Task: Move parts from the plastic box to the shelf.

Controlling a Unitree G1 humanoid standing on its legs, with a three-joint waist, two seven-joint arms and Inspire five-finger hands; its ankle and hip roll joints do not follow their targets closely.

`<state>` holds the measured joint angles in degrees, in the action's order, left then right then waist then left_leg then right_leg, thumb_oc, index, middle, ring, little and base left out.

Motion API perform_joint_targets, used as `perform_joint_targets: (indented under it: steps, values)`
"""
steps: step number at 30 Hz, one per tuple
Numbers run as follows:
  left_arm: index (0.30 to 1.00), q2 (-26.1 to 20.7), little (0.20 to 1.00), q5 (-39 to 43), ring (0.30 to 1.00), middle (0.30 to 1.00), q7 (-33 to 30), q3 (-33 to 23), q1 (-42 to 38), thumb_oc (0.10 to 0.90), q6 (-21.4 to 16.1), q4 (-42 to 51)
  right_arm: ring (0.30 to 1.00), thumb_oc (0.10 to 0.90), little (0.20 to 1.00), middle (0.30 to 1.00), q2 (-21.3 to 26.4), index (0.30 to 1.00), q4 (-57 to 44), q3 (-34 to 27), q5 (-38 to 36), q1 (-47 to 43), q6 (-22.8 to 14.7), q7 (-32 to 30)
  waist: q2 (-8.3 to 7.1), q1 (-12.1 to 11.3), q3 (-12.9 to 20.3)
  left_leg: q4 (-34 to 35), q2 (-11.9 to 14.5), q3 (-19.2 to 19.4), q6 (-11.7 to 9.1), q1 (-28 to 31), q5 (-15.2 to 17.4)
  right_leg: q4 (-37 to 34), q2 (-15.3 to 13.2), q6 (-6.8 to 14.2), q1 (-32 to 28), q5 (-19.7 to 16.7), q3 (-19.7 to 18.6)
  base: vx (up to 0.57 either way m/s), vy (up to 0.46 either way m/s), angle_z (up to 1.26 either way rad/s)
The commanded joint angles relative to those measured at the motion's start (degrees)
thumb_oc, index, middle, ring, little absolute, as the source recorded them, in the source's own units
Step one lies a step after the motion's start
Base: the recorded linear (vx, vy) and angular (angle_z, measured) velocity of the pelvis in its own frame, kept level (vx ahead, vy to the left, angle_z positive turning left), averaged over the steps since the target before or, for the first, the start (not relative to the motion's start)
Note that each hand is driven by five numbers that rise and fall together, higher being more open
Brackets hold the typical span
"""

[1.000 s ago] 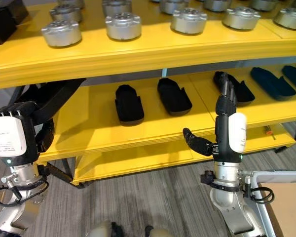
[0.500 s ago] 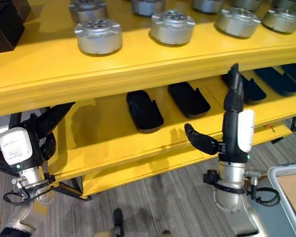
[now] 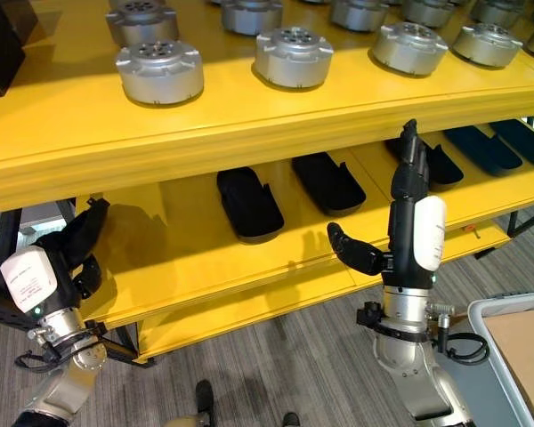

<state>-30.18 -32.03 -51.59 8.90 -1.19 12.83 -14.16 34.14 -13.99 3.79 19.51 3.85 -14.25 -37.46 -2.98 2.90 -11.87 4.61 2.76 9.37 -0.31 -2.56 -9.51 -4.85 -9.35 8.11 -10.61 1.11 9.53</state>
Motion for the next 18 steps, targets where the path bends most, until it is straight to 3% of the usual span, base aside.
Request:
perform_joint_targets:
  steps: [1,8,12,18]
  values:
    - [0.300,-3.64,0.300,-7.77,0.300,0.300,1.21,2.05,-8.99,0.400,1.17,-2.87,1.000,0.900,1.000,1.000,1.97,1.000,-0.10,-0.21,-0.87,-6.65,-4.53,-2.18,0.70,-0.04,6.39,-1.21,4.50,1.47,-3.11,4.60,8.06,4.75,0.20,-0.59,4.80,0.61,-0.32,0.02,-0.050,-0.04]
    - [0.300,-0.82,0.300,-7.38,0.300,0.300,4.94,8.62,-12.80,0.400,4.39,-14.28,1.000,0.900,1.000,1.000,2.10,1.000,1.08,1.80,-1.77,-9.38,-4.25,-0.60,1.21,0.79,6.86,-0.91,4.79,1.78,-3.13,5.46,8.11,4.71,0.77,-0.84,4.79,0.80,-0.74,0.01,-0.029,-0.06]
    - [0.300,3.58,0.300,-10.58,0.300,0.300,7.41,12.65,-16.07,0.400,2.48,-26.05,1.000,0.900,1.000,1.000,1.85,1.000,2.10,3.58,-2.63,-12.16,-3.27,1.63,1.34,1.94,6.65,-1.34,5.50,2.20,-3.32,5.67,7.91,5.96,1.29,-1.15,5.58,1.21,-1.09,0.01,-0.046,-0.12]
    - [0.300,4.91,0.300,-20.51,0.300,0.300,9.32,18.05,-17.81,0.400,0.86,-31.15,1.000,0.900,1.000,1.000,1.36,1.000,2.71,4.62,-2.58,-12.92,-3.79,2.94,1.43,3.23,5.83,-1.63,6.15,3.18,-3.55,5.54,7.78,6.48,1.86,-1.16,6.41,1.34,-1.71,0.00,-0.017,-0.12]
